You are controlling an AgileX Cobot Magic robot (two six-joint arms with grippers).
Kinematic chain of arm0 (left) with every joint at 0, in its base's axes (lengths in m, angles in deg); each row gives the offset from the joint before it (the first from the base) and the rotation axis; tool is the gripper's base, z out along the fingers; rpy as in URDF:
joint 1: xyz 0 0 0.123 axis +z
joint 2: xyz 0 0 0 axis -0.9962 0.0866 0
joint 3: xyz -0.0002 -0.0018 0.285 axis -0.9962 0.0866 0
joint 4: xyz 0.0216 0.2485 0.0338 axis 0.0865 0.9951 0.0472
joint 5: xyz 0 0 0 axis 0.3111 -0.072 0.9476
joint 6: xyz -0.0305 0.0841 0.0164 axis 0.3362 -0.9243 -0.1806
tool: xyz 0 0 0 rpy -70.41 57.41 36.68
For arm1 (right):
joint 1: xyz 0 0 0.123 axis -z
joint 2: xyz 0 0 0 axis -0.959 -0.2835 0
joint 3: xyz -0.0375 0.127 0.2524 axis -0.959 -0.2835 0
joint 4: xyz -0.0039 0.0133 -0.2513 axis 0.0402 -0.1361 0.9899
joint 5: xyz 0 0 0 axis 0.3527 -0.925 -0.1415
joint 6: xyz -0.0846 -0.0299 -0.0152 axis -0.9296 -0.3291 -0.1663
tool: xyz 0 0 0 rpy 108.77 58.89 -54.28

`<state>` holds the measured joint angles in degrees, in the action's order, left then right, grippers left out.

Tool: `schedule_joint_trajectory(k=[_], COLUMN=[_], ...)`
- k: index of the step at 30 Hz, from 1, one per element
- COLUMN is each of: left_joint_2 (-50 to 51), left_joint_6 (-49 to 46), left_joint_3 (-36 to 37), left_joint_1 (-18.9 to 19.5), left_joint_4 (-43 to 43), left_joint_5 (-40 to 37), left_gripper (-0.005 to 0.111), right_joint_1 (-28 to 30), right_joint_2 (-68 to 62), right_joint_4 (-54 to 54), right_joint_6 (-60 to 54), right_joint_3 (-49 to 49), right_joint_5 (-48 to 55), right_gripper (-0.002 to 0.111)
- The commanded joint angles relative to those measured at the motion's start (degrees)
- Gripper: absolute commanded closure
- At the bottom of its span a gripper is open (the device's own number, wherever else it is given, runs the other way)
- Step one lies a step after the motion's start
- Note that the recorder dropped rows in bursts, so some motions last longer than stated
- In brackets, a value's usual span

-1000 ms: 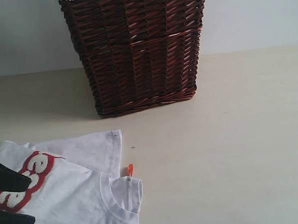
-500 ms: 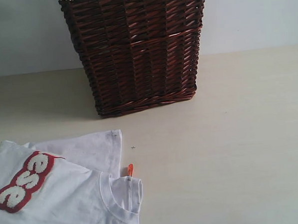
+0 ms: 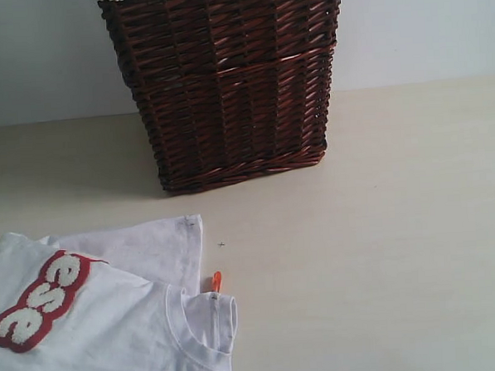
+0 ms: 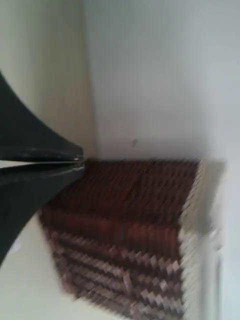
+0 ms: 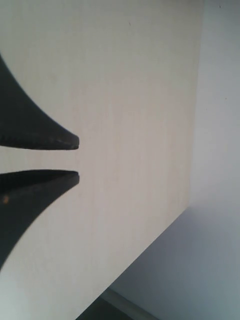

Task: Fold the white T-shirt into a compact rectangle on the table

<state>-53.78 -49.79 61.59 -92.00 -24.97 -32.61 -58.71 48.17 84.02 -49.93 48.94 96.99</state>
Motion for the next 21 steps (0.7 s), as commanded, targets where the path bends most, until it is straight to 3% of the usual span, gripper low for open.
schedule_joint_trajectory(k=[1, 5, 7, 14, 17, 21], left_joint_2=[21.0, 38.0, 45.1, 59.4, 63.5, 67.0], left_joint_6=[11.5, 20.3, 20.3, 15.0, 8.1, 7.8], left_joint_3=[-3.4, -11.4, -15.1, -16.9, -16.3, -16.3], left_joint_1=[-0.4, 0.0, 0.0, 0.0, -0.3, -2.5], left_joint_4=[18.8, 42.7, 47.9, 49.5, 49.0, 48.8], left_joint_5=[-22.3, -38.2, -41.7, -43.1, -40.9, -36.3], left_gripper=[0.107, 0.107, 0.107, 0.107, 0.107, 0.107], right_joint_1=[0.2, 0.2, 0.2, 0.2, 0.2, 0.2], right_joint_2=[0.4, 0.4, 0.4, 0.4, 0.4, 0.4], right_joint_4=[0.0, 0.0, 0.0, 0.0, 0.0, 0.0], right_joint_6=[0.0, 0.0, 0.0, 0.0, 0.0, 0.0], right_joint_3=[-0.3, -0.3, -0.3, -0.3, -0.3, -0.3], right_joint_5=[-0.8, -0.8, -0.8, -0.8, -0.8, -0.8], right_gripper=[0.091, 0.091, 0.091, 0.091, 0.091, 0.091])
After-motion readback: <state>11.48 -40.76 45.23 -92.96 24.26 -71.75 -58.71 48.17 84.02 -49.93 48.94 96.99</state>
